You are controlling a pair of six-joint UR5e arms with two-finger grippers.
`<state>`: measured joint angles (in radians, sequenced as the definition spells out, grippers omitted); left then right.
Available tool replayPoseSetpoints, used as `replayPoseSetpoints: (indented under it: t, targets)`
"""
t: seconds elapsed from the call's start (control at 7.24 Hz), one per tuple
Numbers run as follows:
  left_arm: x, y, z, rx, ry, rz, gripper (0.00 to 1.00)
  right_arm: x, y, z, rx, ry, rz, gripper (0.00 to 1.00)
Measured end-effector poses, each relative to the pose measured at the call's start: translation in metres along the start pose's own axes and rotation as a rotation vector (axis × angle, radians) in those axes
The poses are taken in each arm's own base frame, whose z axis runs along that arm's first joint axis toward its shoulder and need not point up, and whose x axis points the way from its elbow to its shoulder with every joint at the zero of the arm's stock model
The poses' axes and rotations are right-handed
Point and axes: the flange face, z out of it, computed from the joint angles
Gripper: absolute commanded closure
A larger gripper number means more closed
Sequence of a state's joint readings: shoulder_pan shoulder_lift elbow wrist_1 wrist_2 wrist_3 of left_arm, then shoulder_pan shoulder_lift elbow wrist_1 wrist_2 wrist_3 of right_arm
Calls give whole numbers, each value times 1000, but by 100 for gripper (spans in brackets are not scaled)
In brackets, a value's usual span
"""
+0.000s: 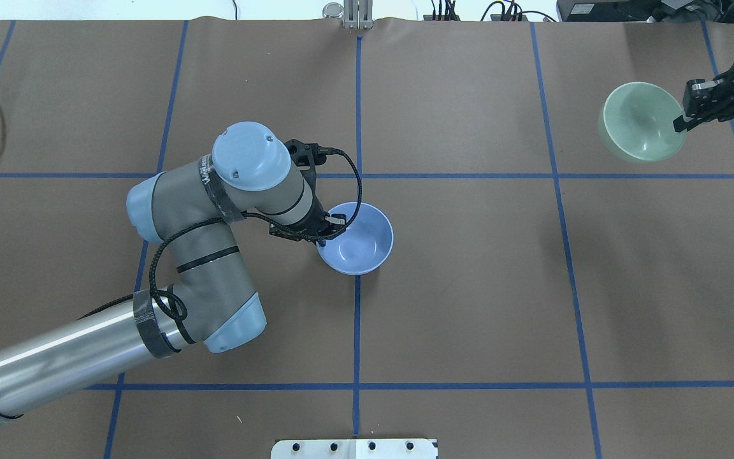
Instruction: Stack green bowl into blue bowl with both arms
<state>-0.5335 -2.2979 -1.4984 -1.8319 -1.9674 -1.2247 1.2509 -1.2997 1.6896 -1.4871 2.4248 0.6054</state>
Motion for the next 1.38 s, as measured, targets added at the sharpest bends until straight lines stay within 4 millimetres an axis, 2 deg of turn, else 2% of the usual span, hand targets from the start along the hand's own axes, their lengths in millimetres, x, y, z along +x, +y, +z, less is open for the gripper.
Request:
replayPoseSetpoints:
  t: [0.28,0.41,0.55,0.83,0.97,1.11,1.24,1.38]
  targets:
    - [1,3,4,-2,2,3,100,-9,-2,-1,0,0,2,100]
    - [1,3,5,-1,7,6,41,-9,-2,-1,0,1,2,100]
    - [2,3,4,1,15,12,6,-12,-2,-2,2,0,0,100]
    - [-1,2,-10,19,46,27,3,-23,-5,-5,6,-7,-2,100]
    - [-18,-3,-32,32,68,39,3,-41,-7,-3,6,-11,12,100]
    - [-49,-17,-63,37,89,66,3,-74,-7,3,5,-16,37,100]
    - [-93,-37,-97,37,105,99,3,-115,2,16,1,-17,61,100]
    - [-148,-57,-130,38,109,128,2,-158,23,35,-4,-14,77,100]
